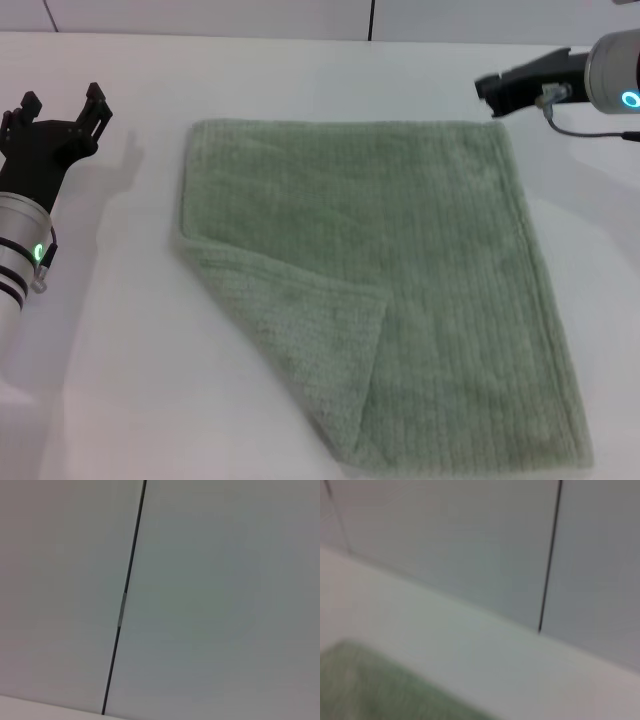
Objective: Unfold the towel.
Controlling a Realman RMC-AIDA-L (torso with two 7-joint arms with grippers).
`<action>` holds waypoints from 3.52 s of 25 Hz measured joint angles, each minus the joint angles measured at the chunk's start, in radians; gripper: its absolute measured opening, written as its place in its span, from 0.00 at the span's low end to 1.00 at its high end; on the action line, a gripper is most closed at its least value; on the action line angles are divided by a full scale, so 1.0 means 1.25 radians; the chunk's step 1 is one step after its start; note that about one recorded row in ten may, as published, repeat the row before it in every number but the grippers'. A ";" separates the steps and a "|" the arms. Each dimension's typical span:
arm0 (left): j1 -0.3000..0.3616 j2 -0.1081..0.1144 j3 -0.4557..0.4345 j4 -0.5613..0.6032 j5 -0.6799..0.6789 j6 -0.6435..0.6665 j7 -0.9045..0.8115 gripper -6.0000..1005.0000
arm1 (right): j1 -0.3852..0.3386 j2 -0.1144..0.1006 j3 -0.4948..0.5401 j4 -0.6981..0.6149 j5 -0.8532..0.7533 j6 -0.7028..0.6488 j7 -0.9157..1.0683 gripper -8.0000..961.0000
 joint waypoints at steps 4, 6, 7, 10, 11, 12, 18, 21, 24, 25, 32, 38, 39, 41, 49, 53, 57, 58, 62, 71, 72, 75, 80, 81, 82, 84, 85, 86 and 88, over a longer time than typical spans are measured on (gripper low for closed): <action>-0.002 0.000 0.000 0.000 0.000 0.000 -0.001 0.84 | 0.065 -0.001 0.043 0.037 -0.058 -0.111 0.004 0.01; -0.003 0.000 0.000 -0.001 0.000 0.001 -0.001 0.84 | 0.093 -0.004 0.062 0.065 -0.073 -0.140 0.004 0.01; -0.003 0.000 0.000 -0.002 0.000 0.001 -0.001 0.84 | 0.106 -0.006 0.066 0.080 -0.079 -0.150 0.002 0.01; -0.004 -0.001 0.000 -0.005 0.000 0.001 -0.001 0.84 | 0.140 -0.016 0.072 0.127 -0.091 -0.166 0.000 0.01; -0.004 -0.001 0.000 -0.006 0.000 0.001 -0.001 0.84 | 0.149 -0.020 0.072 0.144 -0.092 -0.168 -0.001 0.01; -0.004 -0.001 0.000 -0.006 0.000 0.001 -0.001 0.84 | 0.161 -0.024 0.073 0.162 -0.093 -0.169 -0.001 0.01; -0.008 -0.001 0.000 -0.008 0.000 0.001 -0.001 0.84 | 0.235 -0.045 0.086 0.305 -0.094 -0.160 -0.036 0.01; -0.009 -0.001 0.000 -0.009 0.000 0.001 -0.001 0.84 | 0.268 -0.047 0.115 0.375 -0.094 -0.144 -0.074 0.01; -0.010 -0.002 0.000 -0.010 0.000 0.001 -0.001 0.84 | 0.294 -0.050 0.141 0.436 -0.094 -0.123 -0.106 0.01; -0.010 -0.002 0.000 -0.010 0.000 0.001 -0.002 0.84 | 0.299 -0.052 0.144 0.449 -0.094 -0.116 -0.111 0.01; -0.012 -0.003 0.000 -0.010 0.000 0.001 -0.002 0.84 | 0.308 -0.054 0.145 0.501 -0.090 -0.077 -0.132 0.01; -0.014 -0.003 0.000 -0.010 0.000 -0.001 -0.002 0.84 | 0.309 -0.052 0.145 0.528 -0.088 -0.051 -0.143 0.01; -0.014 -0.002 0.000 -0.010 0.000 -0.001 -0.002 0.84 | 0.309 -0.051 0.145 0.530 -0.087 -0.049 -0.145 0.01; -0.015 -0.002 0.000 -0.010 0.000 -0.002 -0.002 0.84 | 0.310 -0.049 0.145 0.532 -0.087 -0.046 -0.147 0.01; -0.016 -0.002 0.000 -0.010 0.000 -0.002 -0.002 0.84 | 0.309 -0.047 0.145 0.538 -0.087 -0.038 -0.149 0.01; -0.016 -0.002 0.000 -0.010 0.000 -0.002 -0.002 0.84 | 0.306 -0.045 0.145 0.540 -0.086 -0.035 -0.155 0.01; -0.016 -0.002 -0.001 -0.010 0.000 -0.002 -0.002 0.84 | 0.306 -0.040 0.147 0.546 -0.085 -0.032 -0.165 0.01; -0.016 -0.002 -0.001 -0.010 0.000 -0.003 -0.002 0.84 | 0.306 -0.040 0.148 0.549 -0.085 -0.029 -0.167 0.01; -0.016 -0.002 -0.001 -0.010 0.000 -0.003 -0.002 0.84 | 0.309 -0.038 0.154 0.560 -0.085 -0.022 -0.173 0.01; -0.016 -0.002 -0.001 -0.010 0.000 -0.004 -0.002 0.84 | 0.306 -0.036 0.163 0.561 -0.085 -0.022 -0.179 0.01; -0.016 -0.002 -0.001 -0.010 0.000 -0.004 -0.002 0.84 | 0.306 -0.036 0.163 0.561 -0.085 -0.022 -0.179 0.01; -0.016 -0.002 -0.001 -0.010 0.000 -0.004 -0.002 0.84 | 0.305 -0.036 0.163 0.561 -0.085 -0.021 -0.179 0.01; -0.018 -0.002 -0.001 -0.010 0.000 -0.003 -0.002 0.84 | 0.306 -0.036 0.163 0.570 -0.085 -0.016 -0.179 0.01; -0.019 -0.002 -0.001 -0.010 0.000 -0.003 -0.002 0.84 | 0.307 -0.036 0.163 0.575 -0.085 -0.014 -0.179 0.01; -0.019 -0.002 -0.001 -0.010 0.000 -0.003 -0.002 0.84 | 0.309 -0.036 0.163 0.578 -0.085 -0.013 -0.179 0.01; -0.021 -0.002 0.001 -0.010 0.000 -0.003 -0.002 0.84 | 0.310 -0.037 0.163 0.580 -0.085 -0.011 -0.180 0.01; -0.022 -0.002 0.003 -0.010 0.000 -0.003 -0.003 0.84 | 0.310 -0.037 0.163 0.580 -0.085 -0.011 -0.179 0.01; -0.024 -0.002 0.004 -0.010 0.000 -0.003 -0.004 0.84 | 0.310 -0.037 0.163 0.580 -0.085 -0.010 -0.179 0.01; -0.026 -0.001 0.006 -0.011 0.009 -0.002 -0.012 0.84 | 0.310 -0.038 0.163 0.580 -0.085 -0.010 -0.179 0.01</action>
